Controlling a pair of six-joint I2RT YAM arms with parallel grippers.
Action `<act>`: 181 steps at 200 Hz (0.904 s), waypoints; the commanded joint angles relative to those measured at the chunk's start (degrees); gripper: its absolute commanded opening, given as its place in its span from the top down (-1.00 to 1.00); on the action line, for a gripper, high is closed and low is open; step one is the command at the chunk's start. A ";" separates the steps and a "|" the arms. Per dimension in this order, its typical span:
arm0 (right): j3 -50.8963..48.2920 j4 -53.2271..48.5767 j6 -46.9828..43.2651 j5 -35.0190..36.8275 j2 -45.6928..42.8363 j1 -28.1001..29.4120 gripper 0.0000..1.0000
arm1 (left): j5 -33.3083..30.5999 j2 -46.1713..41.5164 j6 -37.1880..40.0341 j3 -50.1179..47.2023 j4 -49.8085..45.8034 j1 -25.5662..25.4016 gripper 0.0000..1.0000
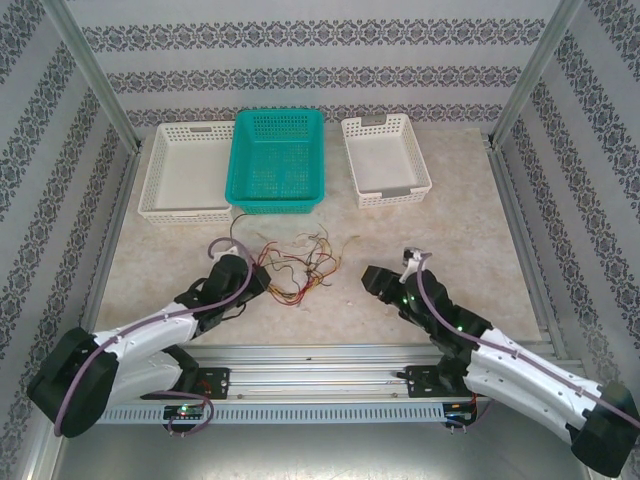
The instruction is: Untangle the cables
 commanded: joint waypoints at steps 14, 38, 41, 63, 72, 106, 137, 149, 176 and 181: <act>5.75 1.54 -3.34 -9.11 11.00 -0.28 -0.09 | -6.59 0.96 11.56 6.16 -4.46 -8.78 1.00; 8.96 1.03 -6.52 -11.94 18.20 -0.14 -0.05 | -8.55 0.97 15.10 7.41 -4.12 -12.18 1.00; 9.25 1.23 -6.90 -12.49 18.88 -0.18 -0.04 | -8.55 0.98 15.28 7.50 -4.04 -12.37 1.00; 10.90 3.46 -10.29 -14.04 21.49 0.80 -0.02 | -6.75 1.64 17.44 7.79 -2.76 -12.85 1.00; 11.61 4.08 -12.27 -13.98 22.20 1.45 -0.02 | -5.16 1.88 18.04 7.49 -1.31 -12.96 1.00; 14.83 4.15 -20.07 -12.94 26.84 3.97 -0.02 | -0.42 3.28 19.54 7.60 2.56 -13.57 1.00; 15.14 5.41 -25.11 -11.69 31.49 5.05 -0.04 | 0.53 2.60 20.22 8.30 2.05 -13.66 1.00; 15.21 5.86 -27.15 -10.72 33.39 5.08 -0.03 | 1.22 1.88 20.59 8.49 1.65 -13.66 1.00; 16.37 7.28 -30.20 -10.51 37.51 5.34 -0.05 | 3.76 1.24 20.95 8.70 1.34 -13.67 1.00; 16.64 7.65 -30.51 -10.45 38.14 5.51 -0.05 | 4.20 1.16 20.91 8.65 1.48 -13.66 1.00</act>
